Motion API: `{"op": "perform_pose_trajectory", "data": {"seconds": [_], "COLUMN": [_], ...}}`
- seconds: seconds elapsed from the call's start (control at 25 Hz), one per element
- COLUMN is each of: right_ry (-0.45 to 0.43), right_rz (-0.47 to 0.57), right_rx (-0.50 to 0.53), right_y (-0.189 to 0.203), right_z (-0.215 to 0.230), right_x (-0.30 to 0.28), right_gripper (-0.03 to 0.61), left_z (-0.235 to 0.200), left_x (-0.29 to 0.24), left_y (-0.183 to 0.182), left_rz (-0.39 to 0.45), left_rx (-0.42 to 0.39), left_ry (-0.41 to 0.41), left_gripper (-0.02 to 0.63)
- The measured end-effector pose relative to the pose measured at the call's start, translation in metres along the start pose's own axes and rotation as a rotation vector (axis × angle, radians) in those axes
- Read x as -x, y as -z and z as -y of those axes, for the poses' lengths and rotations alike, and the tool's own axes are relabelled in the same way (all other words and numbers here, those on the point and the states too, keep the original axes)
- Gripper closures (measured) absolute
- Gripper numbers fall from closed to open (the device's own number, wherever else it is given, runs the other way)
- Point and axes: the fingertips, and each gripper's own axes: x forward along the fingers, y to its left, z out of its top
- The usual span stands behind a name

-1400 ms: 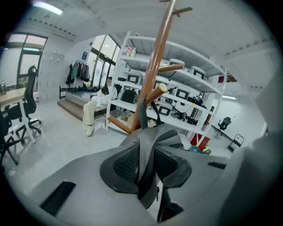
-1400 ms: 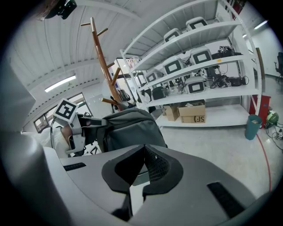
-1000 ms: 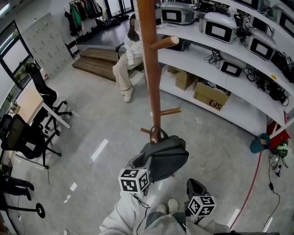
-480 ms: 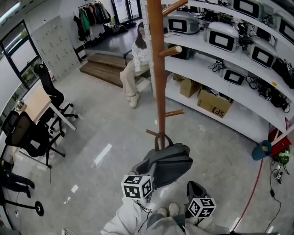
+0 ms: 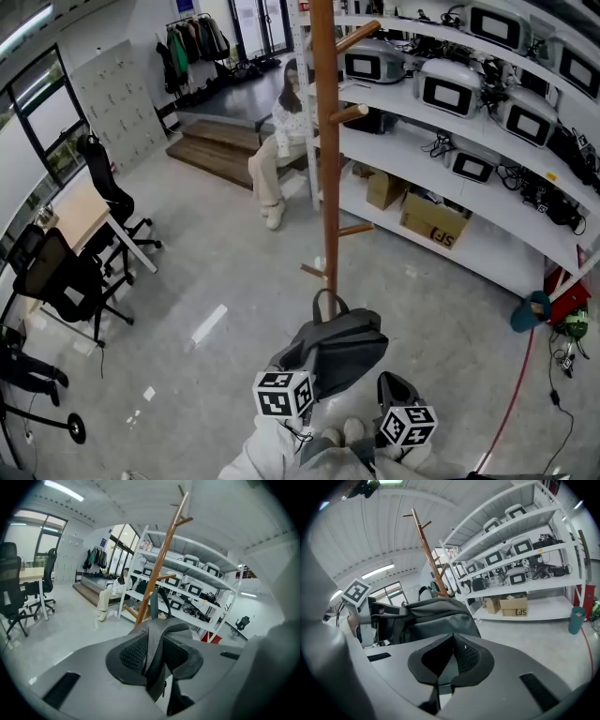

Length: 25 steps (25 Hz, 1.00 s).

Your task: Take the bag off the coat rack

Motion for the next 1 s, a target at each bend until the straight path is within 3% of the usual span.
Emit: {"op": "perform_pose_trajectory", "data": {"seconds": [0.44,1.0], "right_ry": [-0.022,-0.068], "right_rz": [0.031,0.116], "right_rx": [0.028,0.085], "right_y": [0.009,-0.004], "right_z": [-0.036,-0.071], "right_x": [0.025,0.046], "right_gripper": [0.568,0.568], "left_z": [0.010,0.034], "left_x": [0.041,0.080], "left_y": [0.065,0.079], "left_rz": [-0.042,-0.028], "left_rx": [0.087,0.097], "left_ry": [-0.084,-0.062], "left_gripper": [0.529,0.529]}}
